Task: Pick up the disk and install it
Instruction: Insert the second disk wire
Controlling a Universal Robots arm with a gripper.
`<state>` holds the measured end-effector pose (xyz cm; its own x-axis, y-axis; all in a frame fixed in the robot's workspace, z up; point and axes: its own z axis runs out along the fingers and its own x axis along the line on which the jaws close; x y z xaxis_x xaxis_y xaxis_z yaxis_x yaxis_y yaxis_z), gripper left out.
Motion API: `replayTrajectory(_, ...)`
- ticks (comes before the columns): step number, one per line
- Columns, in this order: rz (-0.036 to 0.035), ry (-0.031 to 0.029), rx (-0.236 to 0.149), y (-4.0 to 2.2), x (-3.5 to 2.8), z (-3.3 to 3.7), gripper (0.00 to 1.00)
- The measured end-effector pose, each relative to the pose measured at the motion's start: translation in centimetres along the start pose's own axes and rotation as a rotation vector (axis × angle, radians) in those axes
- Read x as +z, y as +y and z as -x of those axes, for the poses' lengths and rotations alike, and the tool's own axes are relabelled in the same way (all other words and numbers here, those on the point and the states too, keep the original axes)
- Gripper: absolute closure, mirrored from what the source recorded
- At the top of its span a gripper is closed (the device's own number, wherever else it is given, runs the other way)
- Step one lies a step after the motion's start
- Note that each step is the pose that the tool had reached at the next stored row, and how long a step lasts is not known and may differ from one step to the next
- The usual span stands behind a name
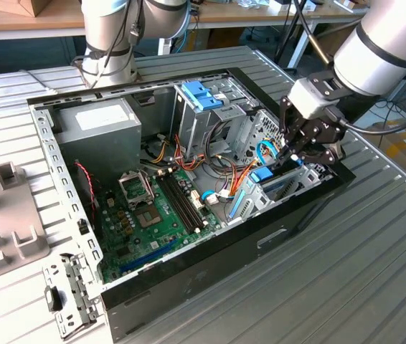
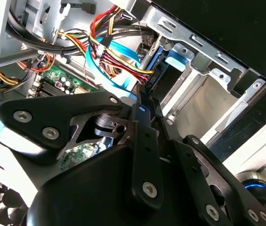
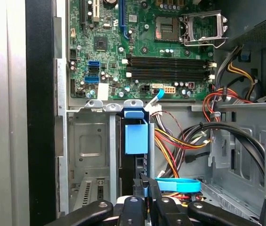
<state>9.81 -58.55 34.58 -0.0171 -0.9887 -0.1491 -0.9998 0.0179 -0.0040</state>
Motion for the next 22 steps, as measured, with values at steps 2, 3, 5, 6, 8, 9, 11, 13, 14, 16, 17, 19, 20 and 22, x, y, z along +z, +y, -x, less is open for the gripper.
replayTrajectory(2,-0.0001,-0.0007,0.000,0.03,0.09,-0.06,0.84)
replayTrajectory(3,0.0000,-0.0005,0.000,0.10,0.09,-0.11,0.84)
replayTrajectory(5,0.0000,-0.0006,0.000,0.16,0.11,-0.20,0.84)
replayTrajectory(6,0.0000,-0.0006,0.000,0.16,0.14,-0.22,0.84)
replayTrajectory(8,0.0000,-0.0004,0.000,0.17,0.17,-0.25,0.84)
replayTrajectory(9,0.0000,-0.0003,0.000,0.17,0.16,-0.25,0.84)
replayTrajectory(11,0.0000,-0.0005,0.000,0.17,0.18,-0.25,0.84)
replayTrajectory(13,0.0001,-0.0004,0.000,0.18,0.18,-0.25,0.82)
replayTrajectory(14,0.0000,-0.0004,0.000,0.18,0.18,-0.25,0.76)
replayTrajectory(16,0.0000,-0.0004,0.000,0.18,0.19,-0.25,0.64)
replayTrajectory(17,0.0000,-0.0005,0.000,0.18,0.19,-0.25,0.64)
replayTrajectory(19,0.0000,-0.0005,0.000,0.18,0.19,-0.25,0.64)
replayTrajectory(20,0.0000,-0.0004,0.000,0.17,0.10,-0.24,0.64)
replayTrajectory(22,-0.0001,-0.0005,0.000,0.17,-0.27,-0.18,0.64)
